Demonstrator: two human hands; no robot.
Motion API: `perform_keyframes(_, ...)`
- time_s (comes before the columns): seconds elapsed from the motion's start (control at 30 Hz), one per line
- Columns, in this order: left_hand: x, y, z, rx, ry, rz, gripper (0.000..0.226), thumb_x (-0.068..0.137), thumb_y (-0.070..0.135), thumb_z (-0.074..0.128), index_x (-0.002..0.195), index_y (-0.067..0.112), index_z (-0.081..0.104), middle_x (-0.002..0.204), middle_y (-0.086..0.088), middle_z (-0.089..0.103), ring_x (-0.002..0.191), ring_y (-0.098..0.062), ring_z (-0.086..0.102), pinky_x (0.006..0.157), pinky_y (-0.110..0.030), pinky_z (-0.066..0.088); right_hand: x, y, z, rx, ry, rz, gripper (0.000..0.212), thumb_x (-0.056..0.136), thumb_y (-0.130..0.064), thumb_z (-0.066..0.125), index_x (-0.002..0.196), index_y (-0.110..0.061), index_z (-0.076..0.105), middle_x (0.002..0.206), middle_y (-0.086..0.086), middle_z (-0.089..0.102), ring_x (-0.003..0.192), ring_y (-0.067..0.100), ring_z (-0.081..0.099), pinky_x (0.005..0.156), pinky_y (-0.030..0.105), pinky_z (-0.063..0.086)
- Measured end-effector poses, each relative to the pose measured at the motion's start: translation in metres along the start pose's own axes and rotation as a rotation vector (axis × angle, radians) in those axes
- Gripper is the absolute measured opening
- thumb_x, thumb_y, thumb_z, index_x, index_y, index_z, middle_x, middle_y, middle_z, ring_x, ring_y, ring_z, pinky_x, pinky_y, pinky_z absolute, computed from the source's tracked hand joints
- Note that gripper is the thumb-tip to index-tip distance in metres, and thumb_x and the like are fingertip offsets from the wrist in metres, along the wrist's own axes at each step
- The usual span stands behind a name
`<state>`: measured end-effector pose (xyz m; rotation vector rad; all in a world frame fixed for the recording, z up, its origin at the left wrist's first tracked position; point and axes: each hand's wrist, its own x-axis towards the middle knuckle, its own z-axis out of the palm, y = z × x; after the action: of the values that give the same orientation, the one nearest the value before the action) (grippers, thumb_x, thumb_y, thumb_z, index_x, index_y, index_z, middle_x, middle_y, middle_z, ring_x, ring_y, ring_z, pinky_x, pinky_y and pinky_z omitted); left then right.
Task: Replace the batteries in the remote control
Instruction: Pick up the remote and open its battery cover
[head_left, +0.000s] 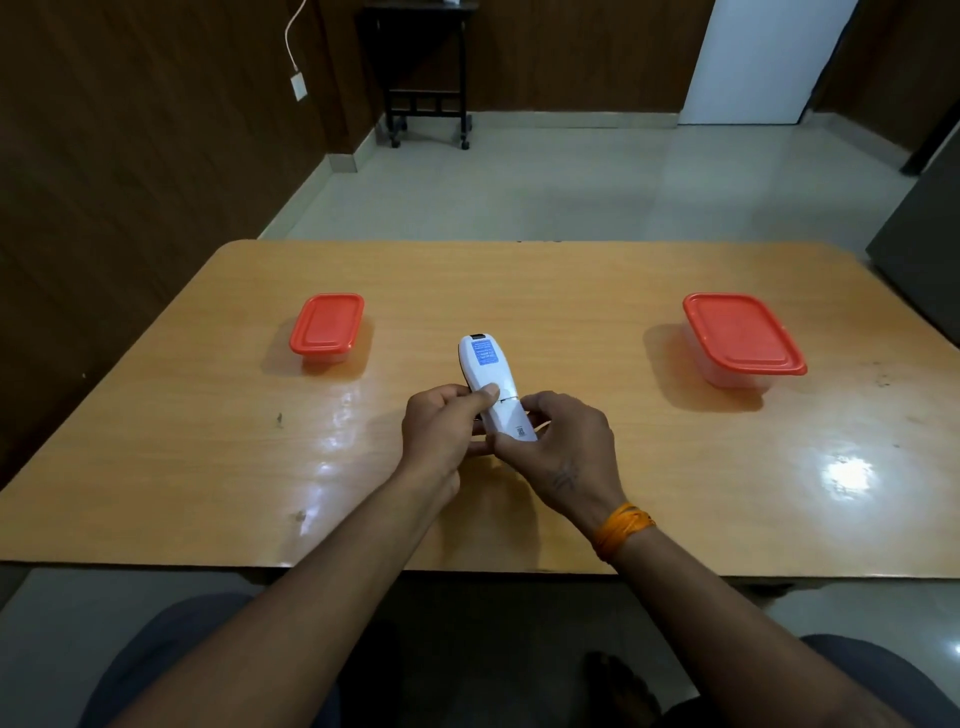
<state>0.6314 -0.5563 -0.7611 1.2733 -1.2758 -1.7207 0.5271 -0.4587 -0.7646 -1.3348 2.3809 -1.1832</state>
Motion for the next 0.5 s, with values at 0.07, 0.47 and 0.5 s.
perform_keyframes(0.07,0.004,0.001,-0.002,0.003,0.012,0.001,0.019,0.091,0.018,0.077,0.103,0.003,0.077,0.100,-0.016,0.081,0.088,-0.033,0.080,0.058,-0.035,0.062,0.003,0.000,-0.004,0.065,-0.009,0.034,0.042,0.076,-0.050,0.079,0.105,-0.021,0.079,0.095,-0.008,0.077,0.080,0.006,0.068,0.068,0.036,0.061)
perform_keyframes(0.47,0.017,-0.011,-0.005,0.195,0.032,-0.061,0.027,0.088,0.020,0.082,0.095,-0.005,0.074,0.088,-0.012,0.082,0.069,-0.025,0.081,0.070,-0.047,0.067,0.034,0.041,-0.026,-0.278,0.036,0.150,0.046,0.081,-0.048,0.080,0.106,-0.011,0.070,0.103,0.008,0.072,0.094,0.028,0.063,0.069,0.032,0.036)
perform_keyframes(0.5,0.018,-0.010,-0.006,0.212,0.032,-0.060,0.029,0.087,0.020,0.083,0.095,-0.006,0.074,0.085,-0.011,0.082,0.069,-0.025,0.081,0.070,-0.047,0.067,0.034,0.043,-0.025,-0.292,0.029,0.150,0.045,0.082,-0.048,0.079,0.105,-0.011,0.070,0.102,0.009,0.071,0.094,0.029,0.063,0.069,0.032,0.036)
